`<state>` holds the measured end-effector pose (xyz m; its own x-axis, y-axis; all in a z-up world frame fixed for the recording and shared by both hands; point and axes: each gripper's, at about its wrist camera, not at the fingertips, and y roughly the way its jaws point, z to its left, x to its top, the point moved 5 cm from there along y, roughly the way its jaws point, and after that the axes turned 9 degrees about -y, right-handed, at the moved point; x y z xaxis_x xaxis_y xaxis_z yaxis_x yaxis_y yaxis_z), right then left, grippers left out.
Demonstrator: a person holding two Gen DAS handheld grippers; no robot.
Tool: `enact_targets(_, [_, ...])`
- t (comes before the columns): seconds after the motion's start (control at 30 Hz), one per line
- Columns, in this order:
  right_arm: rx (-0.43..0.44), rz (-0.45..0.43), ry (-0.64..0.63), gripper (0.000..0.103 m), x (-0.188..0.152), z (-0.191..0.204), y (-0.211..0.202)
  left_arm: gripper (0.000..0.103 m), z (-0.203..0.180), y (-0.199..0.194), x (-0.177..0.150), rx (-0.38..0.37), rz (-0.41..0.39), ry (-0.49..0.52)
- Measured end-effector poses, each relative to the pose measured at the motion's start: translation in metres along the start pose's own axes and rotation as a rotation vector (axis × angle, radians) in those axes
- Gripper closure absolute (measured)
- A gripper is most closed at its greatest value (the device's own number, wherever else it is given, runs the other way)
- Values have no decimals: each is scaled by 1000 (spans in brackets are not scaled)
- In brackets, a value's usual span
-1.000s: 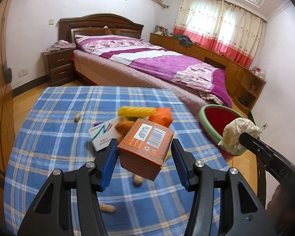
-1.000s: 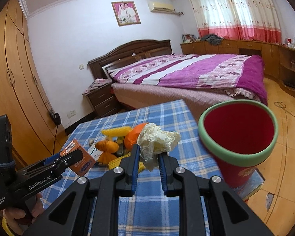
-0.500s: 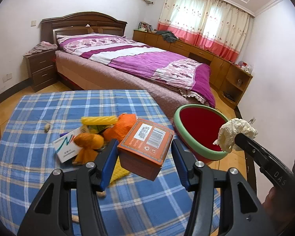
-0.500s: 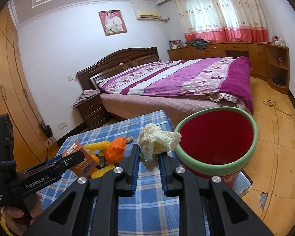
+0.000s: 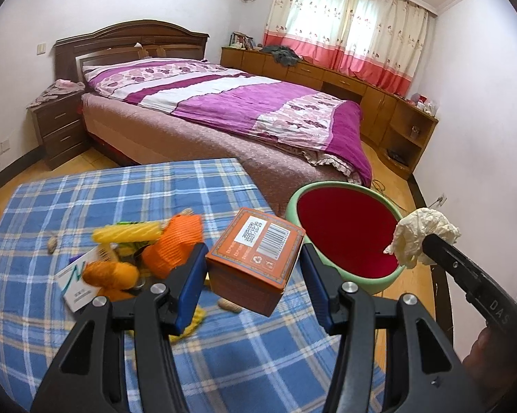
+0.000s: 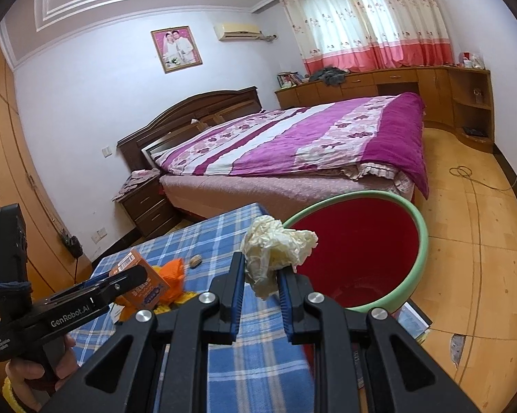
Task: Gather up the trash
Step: 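Carry the tissue in the right tool while the left tool carries the box over the red bucket, then open the left tool to drop the box while the right tool drops the tissue into the bucket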
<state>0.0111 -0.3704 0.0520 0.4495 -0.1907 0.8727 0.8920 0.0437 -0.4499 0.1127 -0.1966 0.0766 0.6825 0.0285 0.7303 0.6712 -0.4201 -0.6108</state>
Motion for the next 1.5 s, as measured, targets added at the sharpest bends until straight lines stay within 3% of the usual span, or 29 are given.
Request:
enact_targets(0.8, [-119,100,164,82,-28,-100,52,47,-81,113,-10,-101,127,140])
enact_targets(1.17, [-163,135,181,78,-41,-115,63,47,-99,140,-18,-103,143,206])
enact_targets(1.5, [-166,117,189,62,-39,-116,57,42,-101,142,-16,-137,146,185])
